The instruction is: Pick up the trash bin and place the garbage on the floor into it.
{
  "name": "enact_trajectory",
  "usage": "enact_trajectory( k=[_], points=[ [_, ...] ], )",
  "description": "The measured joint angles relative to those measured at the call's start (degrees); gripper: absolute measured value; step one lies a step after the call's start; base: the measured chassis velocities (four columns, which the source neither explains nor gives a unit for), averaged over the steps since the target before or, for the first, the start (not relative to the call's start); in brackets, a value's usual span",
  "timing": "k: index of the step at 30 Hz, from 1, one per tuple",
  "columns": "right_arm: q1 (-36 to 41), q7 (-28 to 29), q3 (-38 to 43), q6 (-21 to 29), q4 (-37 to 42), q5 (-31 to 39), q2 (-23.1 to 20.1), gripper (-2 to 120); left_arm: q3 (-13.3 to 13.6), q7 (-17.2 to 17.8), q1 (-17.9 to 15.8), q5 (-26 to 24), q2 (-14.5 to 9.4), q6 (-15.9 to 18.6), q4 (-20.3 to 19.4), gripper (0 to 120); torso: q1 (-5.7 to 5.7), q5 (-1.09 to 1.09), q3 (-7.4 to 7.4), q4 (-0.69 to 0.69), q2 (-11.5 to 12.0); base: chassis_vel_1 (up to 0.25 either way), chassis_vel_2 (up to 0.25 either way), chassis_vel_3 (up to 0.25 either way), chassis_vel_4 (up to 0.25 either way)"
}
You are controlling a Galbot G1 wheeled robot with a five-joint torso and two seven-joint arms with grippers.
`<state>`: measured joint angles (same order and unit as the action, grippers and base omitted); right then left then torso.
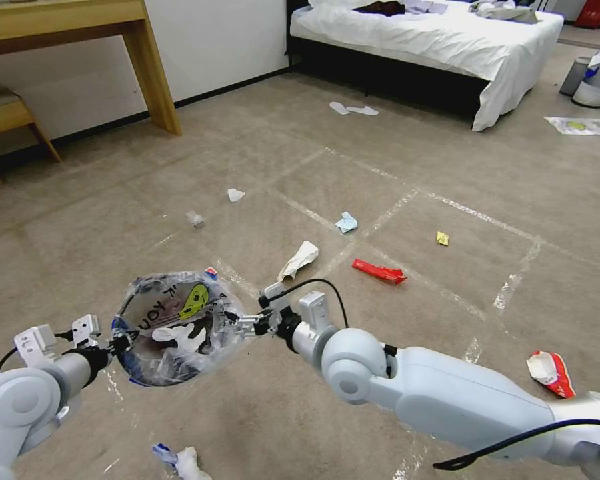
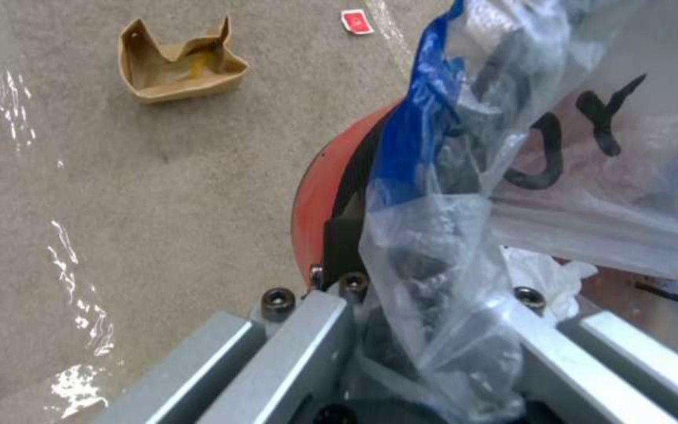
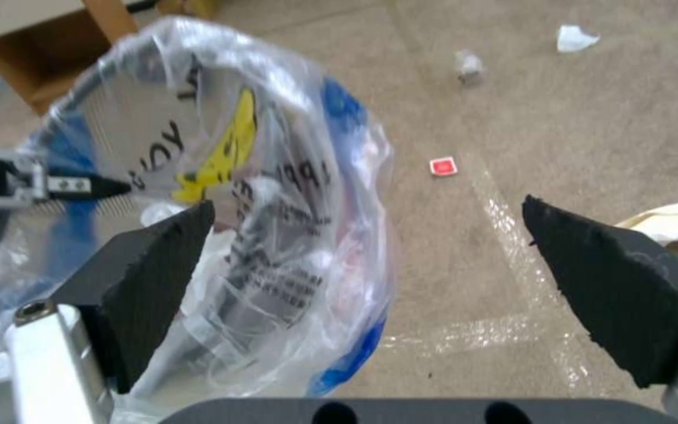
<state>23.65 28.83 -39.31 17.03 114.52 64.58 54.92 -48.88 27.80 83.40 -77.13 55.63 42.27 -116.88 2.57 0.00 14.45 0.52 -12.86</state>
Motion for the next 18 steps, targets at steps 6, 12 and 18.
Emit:
enact_trajectory(
  k=[6,12,18],
  points=[
    [3.16,-2.4,6.05,-2.37,4.74,-1.15,-2.46,100,-0.18,0.07,0.09,0.2,0.22,-0.04,-0.05,0,0.0,0.0,0.0,0.0,0.0,0.0,0.0,0.0,0.0],
    [11.25,-11.72,21.93,-9.49,10.3,-4.07,-5.65,100,-1.17,0.13,0.68,0.23,0.07,-0.07,-1.04,0,0.0,0.01,0.0,0.0,0.0,0.0,0.0,0.0,0.0],
    [23.28,-15.6,40.93,-13.9,13.35,-7.14,-6.97,100,-1.88,0.07,0.98,0.78,0.85,-0.09,-1.52,0,0.0,0.01,-0.01,0.02,-0.01,0.0,0.0,0.0,0.0]
  ],
)
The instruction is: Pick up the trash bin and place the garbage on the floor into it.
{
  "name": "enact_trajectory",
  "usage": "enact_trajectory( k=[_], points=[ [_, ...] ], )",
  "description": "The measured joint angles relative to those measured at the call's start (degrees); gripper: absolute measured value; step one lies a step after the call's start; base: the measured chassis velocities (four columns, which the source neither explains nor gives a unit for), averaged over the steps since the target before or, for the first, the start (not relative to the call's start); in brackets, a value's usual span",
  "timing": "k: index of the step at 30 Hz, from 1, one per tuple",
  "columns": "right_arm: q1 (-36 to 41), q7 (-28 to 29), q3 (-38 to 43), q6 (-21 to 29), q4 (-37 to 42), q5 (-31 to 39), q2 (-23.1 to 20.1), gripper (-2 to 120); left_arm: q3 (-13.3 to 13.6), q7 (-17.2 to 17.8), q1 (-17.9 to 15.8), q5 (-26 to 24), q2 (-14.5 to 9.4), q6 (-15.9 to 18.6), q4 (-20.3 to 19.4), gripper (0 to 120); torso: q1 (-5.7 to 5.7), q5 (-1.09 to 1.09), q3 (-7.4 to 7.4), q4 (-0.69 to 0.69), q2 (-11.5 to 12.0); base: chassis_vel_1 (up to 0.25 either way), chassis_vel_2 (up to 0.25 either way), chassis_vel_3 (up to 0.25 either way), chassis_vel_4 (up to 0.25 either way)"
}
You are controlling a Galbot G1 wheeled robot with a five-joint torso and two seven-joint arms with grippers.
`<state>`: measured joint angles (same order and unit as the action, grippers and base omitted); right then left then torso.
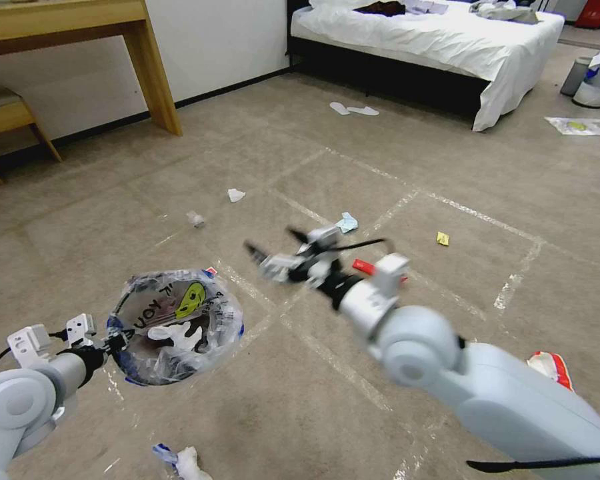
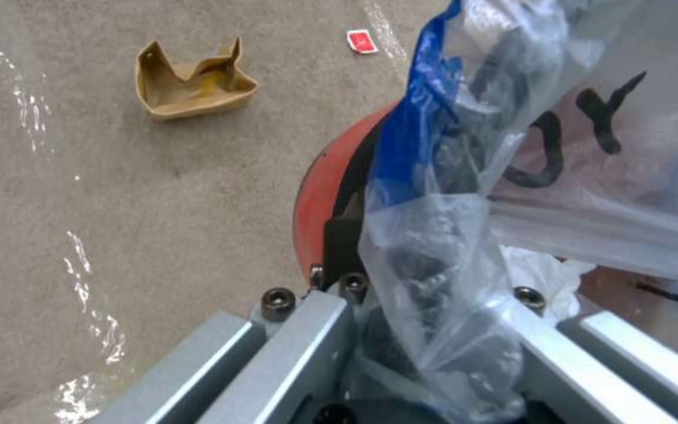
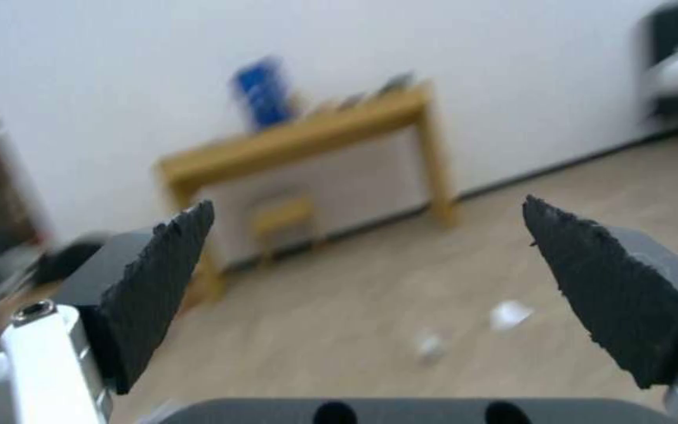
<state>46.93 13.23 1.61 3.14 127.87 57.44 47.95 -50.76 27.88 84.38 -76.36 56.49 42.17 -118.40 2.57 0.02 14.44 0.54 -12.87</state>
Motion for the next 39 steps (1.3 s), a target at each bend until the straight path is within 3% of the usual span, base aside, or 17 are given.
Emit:
enact_trajectory(
  k=[2,3,5,10,12,16,18,22,28,39],
  points=[
    [6.12,-0.12,9.24,-4.66,0.44,-2.93,0.47,100,-0.22,-0.23,0.12,0.63,0.84,-0.02,-0.22,0,0.0,-0.01,0.0,0.0,-0.01,0.0,0.0,0.0,0.0],
    [6.12,-0.12,9.24,-4.66,0.44,-2.93,0.47,100,-0.22,-0.23,0.12,0.63,0.84,-0.02,-0.22,0,0.0,-0.01,0.0,0.0,-0.01,0.0,0.0,0.0,0.0],
    [12.91,-0.65,21.15,-7.48,0.78,-6.84,2.16,100,-0.61,-0.31,0.36,1.03,1.8,-0.03,-0.59,0,0.0,0.0,0.0,-0.02,-0.01,0.0,0.0,0.0,0.0],
    [22.07,-0.78,32.46,-8.47,2.33,-13.17,4.57,100,-0.97,-0.36,0.92,1.16,2.37,-0.05,-1.19,0,0.0,0.0,0.0,-0.01,-0.01,0.0,0.0,0.0,0.0],
    [29.84,-1.13,39.03,-11.53,2.74,-22.19,7.68,100,-1.29,-0.37,1.28,1.48,2.92,-0.05,-1.62,0,0.0,-0.01,0.0,0.0,-0.01,0.0,0.0,0.0,0.0],
    [33.82,-1.14,41.95,-13.45,2.87,-27.23,10.89,100,-1.45,-0.48,1.63,1.76,3.37,-0.05,-1.97,0,0.0,-0.03,0.0,-0.02,-0.01,0.0,0.0,0.0,0.0],
    [39.18,-1.33,44.75,-16.13,2.57,-33.37,17.24,100,-1.66,-0.69,1.88,2.18,4.09,-0.05,-2.24,0,-0.01,-0.01,-0.01,-0.02,-0.01,0.0,0.0,0.0,0.0],
    [44.16,-1.69,45.85,-18.39,1.82,-38.47,22.39,100,-1.8,-0.94,1.73,2.6,4.84,-0.05,-2.37,0,0.0,-0.02,0.0,0.0,-0.01,0.0,0.0,0.0,0.0],
    [46.44,-2.07,45.15,-19.18,1.07,-39.29,23.88,100,-1.93,-1.18,1.59,3.0,5.3,-0.05,-2.45,0,0.0,-0.03,0.0,-0.02,-0.01,0.0,0.0,0.0,0.0],
    [42.89,-3.16,41.44,-19.28,-3.21,-38.54,23.43,100,-2.24,-1.29,1.69,3.09,5.6,-0.04,-2.44,0,0.0,-0.02,0.0,-0.03,-0.01,0.0,0.0,0.0,0.0]
  ],
)
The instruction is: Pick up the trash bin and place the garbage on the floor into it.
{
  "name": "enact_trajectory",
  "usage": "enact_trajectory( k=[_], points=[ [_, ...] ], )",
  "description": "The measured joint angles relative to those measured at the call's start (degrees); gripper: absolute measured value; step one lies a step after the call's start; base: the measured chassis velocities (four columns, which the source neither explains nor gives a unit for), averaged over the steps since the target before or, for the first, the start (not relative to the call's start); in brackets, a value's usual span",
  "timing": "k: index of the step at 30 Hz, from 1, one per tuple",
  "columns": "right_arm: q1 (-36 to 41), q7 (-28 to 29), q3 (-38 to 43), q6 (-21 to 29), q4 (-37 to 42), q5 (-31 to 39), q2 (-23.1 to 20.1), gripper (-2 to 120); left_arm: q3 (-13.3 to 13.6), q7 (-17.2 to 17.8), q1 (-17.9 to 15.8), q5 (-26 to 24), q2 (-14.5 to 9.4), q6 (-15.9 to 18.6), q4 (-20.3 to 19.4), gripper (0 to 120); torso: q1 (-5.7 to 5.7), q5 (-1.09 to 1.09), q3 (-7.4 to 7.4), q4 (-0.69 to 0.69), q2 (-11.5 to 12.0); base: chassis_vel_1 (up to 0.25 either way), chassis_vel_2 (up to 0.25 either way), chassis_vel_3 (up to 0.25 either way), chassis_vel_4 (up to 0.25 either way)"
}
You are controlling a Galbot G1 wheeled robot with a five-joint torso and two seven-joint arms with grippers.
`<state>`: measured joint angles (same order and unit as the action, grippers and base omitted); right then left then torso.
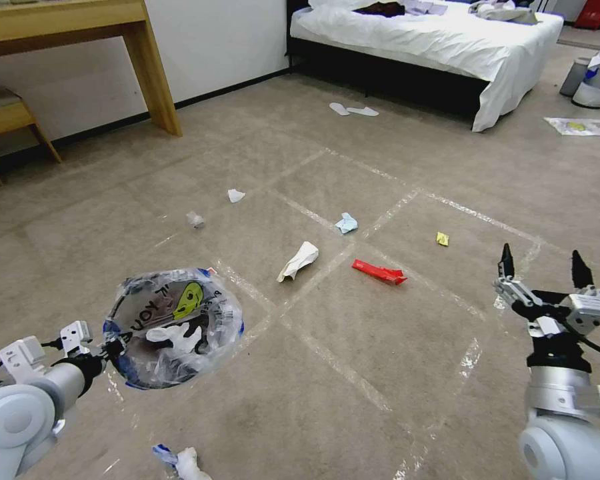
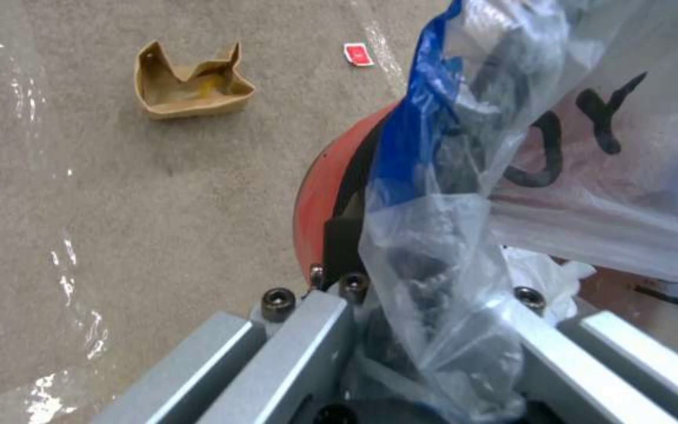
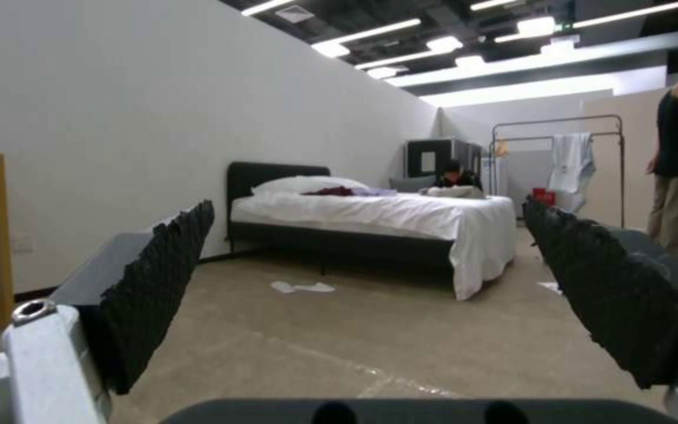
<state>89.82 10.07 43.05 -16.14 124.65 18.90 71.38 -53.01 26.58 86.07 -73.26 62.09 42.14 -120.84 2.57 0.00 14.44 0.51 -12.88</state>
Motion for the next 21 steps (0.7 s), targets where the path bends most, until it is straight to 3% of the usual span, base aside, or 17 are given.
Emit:
enact_trajectory(
  k=[5,21],
  points=[
    [-0.73,-0.04,-0.97,0.07,-0.95,0.02,-0.09,100,-0.02,0.0,-0.07,0.07,0.24,0.0,0.2,0,0.0,-0.01,0.0,0.02,0.0,-0.08,0.091,0.081,-0.084],
    [-0.78,-0.02,-1.96,-0.12,-1.67,-0.5,0.19,100,0.3,-0.06,-0.15,0.48,0.49,0.0,0.58,0,0.01,0.0,0.01,0.02,0.02,-0.183,0.187,0.183,-0.195]
  ],
)
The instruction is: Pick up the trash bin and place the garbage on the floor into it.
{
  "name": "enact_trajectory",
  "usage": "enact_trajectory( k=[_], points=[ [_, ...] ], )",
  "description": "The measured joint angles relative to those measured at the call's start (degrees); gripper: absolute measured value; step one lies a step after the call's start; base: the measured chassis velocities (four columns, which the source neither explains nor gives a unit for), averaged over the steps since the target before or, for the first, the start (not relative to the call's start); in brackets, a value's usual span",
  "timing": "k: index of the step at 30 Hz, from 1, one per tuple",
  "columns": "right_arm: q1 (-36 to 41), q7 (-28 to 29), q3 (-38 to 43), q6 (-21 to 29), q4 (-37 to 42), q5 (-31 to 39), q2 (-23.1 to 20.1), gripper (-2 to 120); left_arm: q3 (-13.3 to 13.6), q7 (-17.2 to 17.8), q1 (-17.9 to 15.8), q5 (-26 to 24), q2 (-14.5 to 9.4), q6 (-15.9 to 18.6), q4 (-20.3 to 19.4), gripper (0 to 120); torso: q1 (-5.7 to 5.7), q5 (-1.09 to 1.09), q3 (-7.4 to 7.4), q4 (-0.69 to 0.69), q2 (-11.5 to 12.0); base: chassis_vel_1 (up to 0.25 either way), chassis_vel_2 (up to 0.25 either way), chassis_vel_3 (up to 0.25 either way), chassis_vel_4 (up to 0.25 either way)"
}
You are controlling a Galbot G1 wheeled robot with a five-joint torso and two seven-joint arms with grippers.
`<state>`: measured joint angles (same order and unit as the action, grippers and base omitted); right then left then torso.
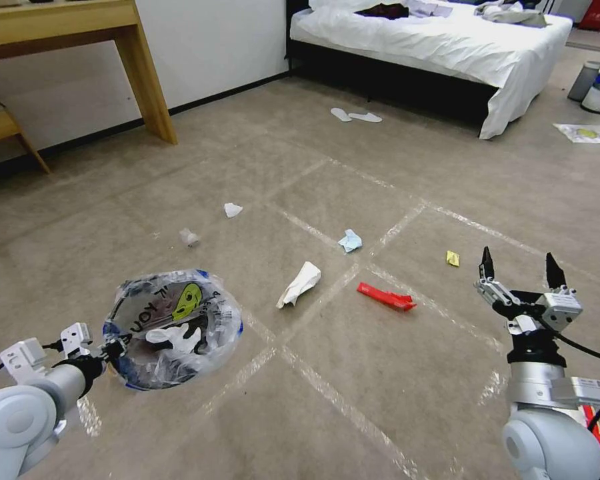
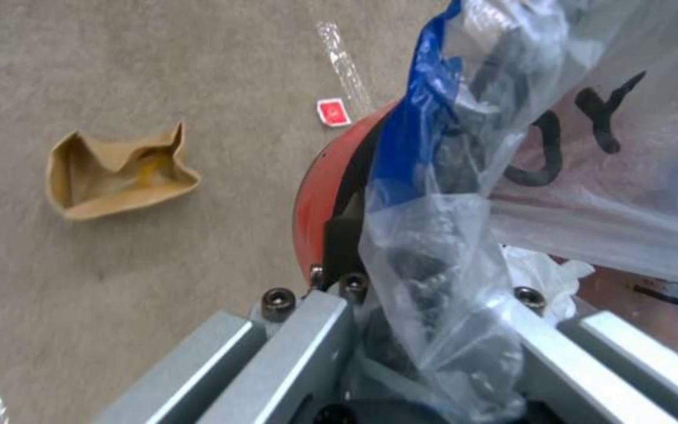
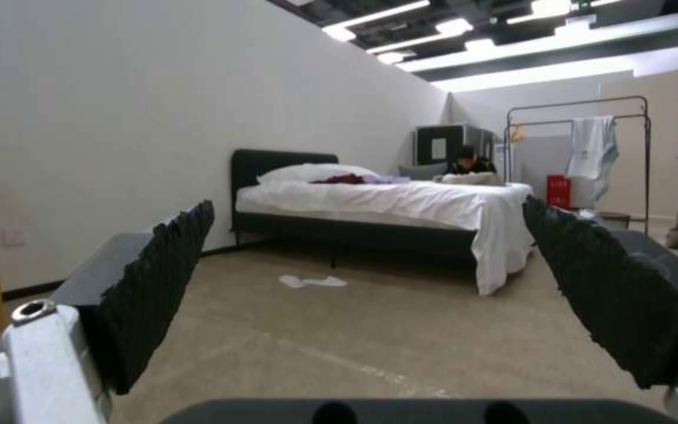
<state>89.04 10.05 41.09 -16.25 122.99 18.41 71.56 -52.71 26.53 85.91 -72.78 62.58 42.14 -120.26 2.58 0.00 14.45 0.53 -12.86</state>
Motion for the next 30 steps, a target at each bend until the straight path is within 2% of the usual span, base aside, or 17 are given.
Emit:
enact_trajectory(
  k=[23,30],
  points=[
    [0.18,0.49,-0.14,-0.6,0.1,-0.93,0.21,100,-0.12,-0.11,0.52,0.03,-0.08,0.0,-0.31,0,-0.01,0.0,0.0,0.0,0.0,-0.16,0.154,0.164,-0.158],
    [0.36,0.46,-0.34,-0.79,0.1,-1.01,0.17,100,-0.11,-0.18,0.74,0.25,0.06,0.0,-0.47,0,-0.01,0.0,-0.01,-0.01,0.0,-0.049,0.063,0.065,-0.058]
  ],
)
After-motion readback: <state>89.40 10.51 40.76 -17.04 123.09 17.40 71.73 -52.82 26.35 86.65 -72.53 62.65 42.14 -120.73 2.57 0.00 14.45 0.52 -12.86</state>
